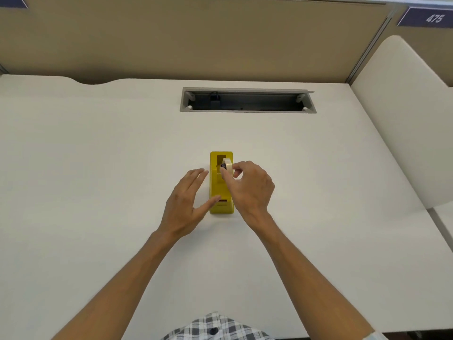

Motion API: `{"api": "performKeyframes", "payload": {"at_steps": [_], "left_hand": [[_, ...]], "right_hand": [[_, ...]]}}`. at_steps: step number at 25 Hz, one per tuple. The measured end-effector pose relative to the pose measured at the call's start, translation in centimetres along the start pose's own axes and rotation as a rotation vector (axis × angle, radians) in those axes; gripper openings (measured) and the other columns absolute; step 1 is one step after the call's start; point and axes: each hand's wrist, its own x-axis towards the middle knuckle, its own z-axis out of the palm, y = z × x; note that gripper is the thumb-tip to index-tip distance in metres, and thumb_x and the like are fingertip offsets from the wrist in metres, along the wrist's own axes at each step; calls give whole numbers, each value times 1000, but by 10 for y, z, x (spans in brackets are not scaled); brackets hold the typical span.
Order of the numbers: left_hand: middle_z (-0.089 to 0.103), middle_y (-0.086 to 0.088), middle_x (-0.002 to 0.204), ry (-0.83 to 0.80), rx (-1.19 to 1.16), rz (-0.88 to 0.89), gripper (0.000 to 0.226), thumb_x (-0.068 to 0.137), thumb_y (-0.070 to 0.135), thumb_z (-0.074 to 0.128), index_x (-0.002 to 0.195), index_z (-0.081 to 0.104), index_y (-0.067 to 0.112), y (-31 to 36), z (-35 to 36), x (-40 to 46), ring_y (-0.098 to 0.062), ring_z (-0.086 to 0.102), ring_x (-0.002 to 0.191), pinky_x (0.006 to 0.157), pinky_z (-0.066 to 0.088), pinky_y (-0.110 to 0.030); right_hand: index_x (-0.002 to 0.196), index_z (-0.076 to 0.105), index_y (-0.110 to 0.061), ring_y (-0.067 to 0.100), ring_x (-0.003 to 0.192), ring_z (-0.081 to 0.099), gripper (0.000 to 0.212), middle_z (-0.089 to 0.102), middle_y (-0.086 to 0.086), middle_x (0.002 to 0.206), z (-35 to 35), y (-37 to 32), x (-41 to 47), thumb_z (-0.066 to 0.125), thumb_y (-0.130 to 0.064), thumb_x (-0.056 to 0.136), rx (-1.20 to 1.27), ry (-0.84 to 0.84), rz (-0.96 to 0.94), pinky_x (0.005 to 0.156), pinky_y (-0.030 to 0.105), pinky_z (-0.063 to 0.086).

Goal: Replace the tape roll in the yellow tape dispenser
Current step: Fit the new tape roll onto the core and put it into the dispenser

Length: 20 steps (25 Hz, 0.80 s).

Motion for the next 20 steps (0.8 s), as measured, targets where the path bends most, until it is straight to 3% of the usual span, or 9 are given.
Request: {"api": "performKeyframes", "payload": {"at_steps": [4,10,20], "left_hand": [[35,-2,154,-81,172,-33,66,94,57,27,144,38,16,-29,0,-9,-18,24,145,117,26,-41],[21,-3,160,-126,468,-125,75,91,63,19,150,26,16,-55,1,-12,-20,12,149,118,0,-51],[14,-2,161,-150,404,-207,79,90,66,14,152,19,17,-65,10,-17,-16,8,149,120,4,-47]], "right_hand": [[76,68,-24,13,66,58,24,64,-9,70,12,-4,7,67,-47,81,-17,-7,8,55,26,37],[72,65,-23,15,63,57,25,63,-8,67,27,-5,10,67,-47,81,-63,-23,40,53,26,35],[71,65,-20,19,64,60,29,64,-5,67,33,-3,12,65,-49,80,-207,-56,46,56,32,49]]}}
